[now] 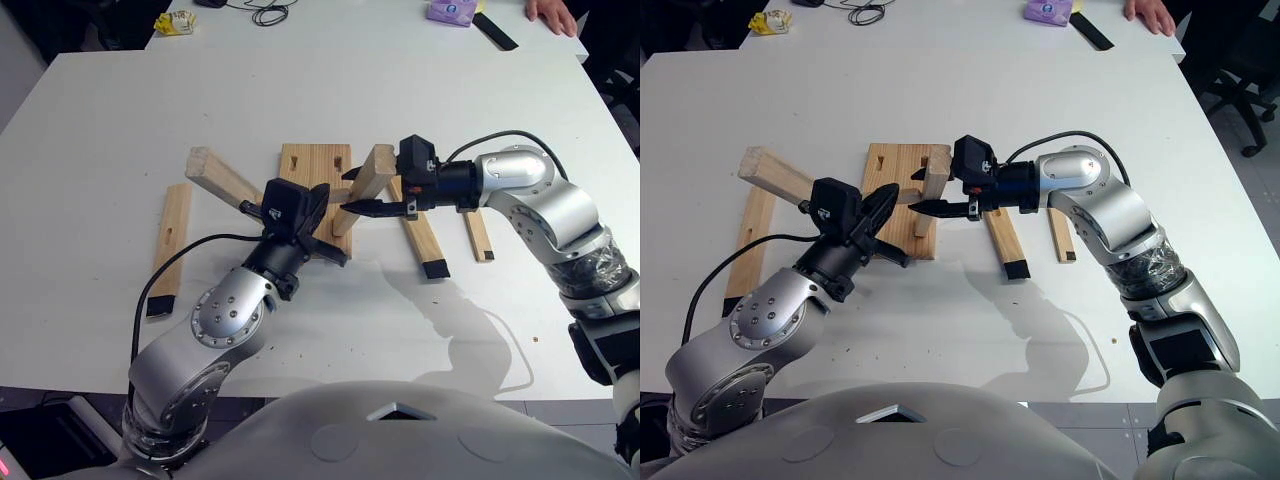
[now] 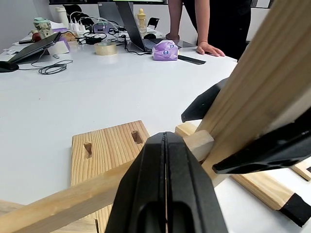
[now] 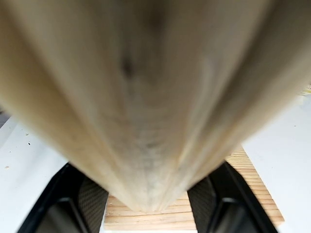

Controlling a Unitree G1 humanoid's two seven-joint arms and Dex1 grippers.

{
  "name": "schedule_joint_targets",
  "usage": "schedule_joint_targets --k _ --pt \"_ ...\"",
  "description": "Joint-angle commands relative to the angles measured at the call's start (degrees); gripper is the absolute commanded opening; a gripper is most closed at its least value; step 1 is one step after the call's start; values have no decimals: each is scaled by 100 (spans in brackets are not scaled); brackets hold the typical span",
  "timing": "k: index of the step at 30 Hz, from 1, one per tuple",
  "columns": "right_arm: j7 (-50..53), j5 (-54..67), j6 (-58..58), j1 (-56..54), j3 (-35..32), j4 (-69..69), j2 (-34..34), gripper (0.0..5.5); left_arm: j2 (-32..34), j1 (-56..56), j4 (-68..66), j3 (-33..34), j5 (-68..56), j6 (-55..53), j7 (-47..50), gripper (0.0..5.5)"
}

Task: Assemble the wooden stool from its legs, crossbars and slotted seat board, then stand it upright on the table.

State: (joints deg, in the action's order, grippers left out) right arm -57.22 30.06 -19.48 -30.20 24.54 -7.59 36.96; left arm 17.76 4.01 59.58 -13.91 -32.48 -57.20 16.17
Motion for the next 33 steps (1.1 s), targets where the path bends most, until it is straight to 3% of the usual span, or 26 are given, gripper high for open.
schedule_joint_targets --k 1,4,9,14,21,29,33 --pt "98 -1141 -545 383 734 428 195 204 9 184 -295 72 217 -746 122 0" --pt "116 -1073 -626 338 729 356 149 204 -25 130 -373 -26 359 -674 100 0" --pt "91 -1131 -537 346 751 467 171 204 -468 -805 32 523 -120 520 -41 0" --pt "63 -1131 -538 337 744 486 197 204 -128 -973 41 494 -506 1384 -95 0" --pt "-27 -1129 -548 245 768 535 201 204 9 1020 -741 80 44 57 347 0" --pt "-35 -1089 -569 199 747 548 150 204 -134 881 -655 16 373 113 173 0" --pt "7 -1086 -577 237 736 531 138 204 -292 116 -291 243 355 411 -5 0"
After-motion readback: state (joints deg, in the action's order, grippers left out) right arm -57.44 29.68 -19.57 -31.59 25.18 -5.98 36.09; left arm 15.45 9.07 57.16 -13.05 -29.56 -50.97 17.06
